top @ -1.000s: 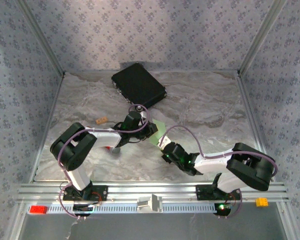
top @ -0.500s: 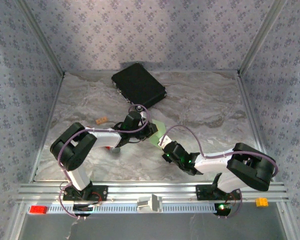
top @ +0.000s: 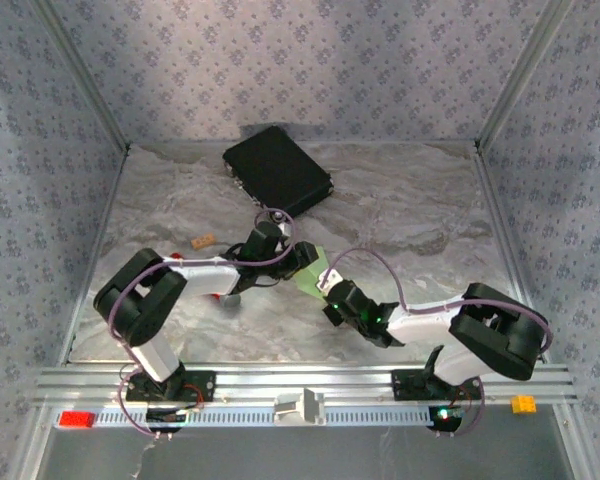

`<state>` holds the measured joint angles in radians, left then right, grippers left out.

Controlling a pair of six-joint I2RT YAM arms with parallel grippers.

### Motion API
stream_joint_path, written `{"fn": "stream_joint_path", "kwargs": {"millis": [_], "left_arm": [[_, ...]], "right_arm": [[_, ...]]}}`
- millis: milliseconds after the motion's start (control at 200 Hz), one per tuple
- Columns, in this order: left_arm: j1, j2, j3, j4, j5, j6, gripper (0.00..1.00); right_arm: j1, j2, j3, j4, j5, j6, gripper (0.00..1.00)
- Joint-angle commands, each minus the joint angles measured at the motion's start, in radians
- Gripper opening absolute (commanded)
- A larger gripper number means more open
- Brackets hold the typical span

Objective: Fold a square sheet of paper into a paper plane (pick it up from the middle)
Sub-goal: Fourth fold the wing at the center of the table.

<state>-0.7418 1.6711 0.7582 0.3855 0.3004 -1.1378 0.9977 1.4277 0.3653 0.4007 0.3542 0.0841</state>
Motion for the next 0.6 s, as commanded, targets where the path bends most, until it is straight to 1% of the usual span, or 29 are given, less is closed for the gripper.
{"fn": "stream_joint_path", "kwargs": {"millis": [0, 105, 195, 265, 430, 595], "left_arm": [[-0.004, -0.067, 0.015, -0.064, -0.051, 0.037, 0.61], [-0.002, -0.102, 0.011, -0.103, -0.081, 0.051, 0.62], [0.0, -0.123, 0.007, -0.125, -0.097, 0.062, 0.63], [0.004, -0.131, 0.006, -0.134, -0.098, 0.066, 0.63], [0.006, -0.131, -0.001, -0.128, -0.096, 0.066, 0.63], [0.006, -0.123, -0.001, -0.123, -0.093, 0.063, 0.63]], "right_arm": [[-0.019, 0.011, 0.022, 0.001, -0.058, 0.055, 0.04], [-0.049, 0.011, 0.024, -0.005, -0.11, 0.086, 0.03], [-0.078, 0.004, 0.025, -0.01, -0.184, 0.096, 0.03], [-0.117, -0.001, 0.029, -0.015, -0.267, 0.141, 0.03], [-0.21, 0.012, 0.045, -0.015, -0.506, 0.243, 0.03], [-0.273, 0.051, 0.068, 0.004, -0.684, 0.321, 0.03]]}}
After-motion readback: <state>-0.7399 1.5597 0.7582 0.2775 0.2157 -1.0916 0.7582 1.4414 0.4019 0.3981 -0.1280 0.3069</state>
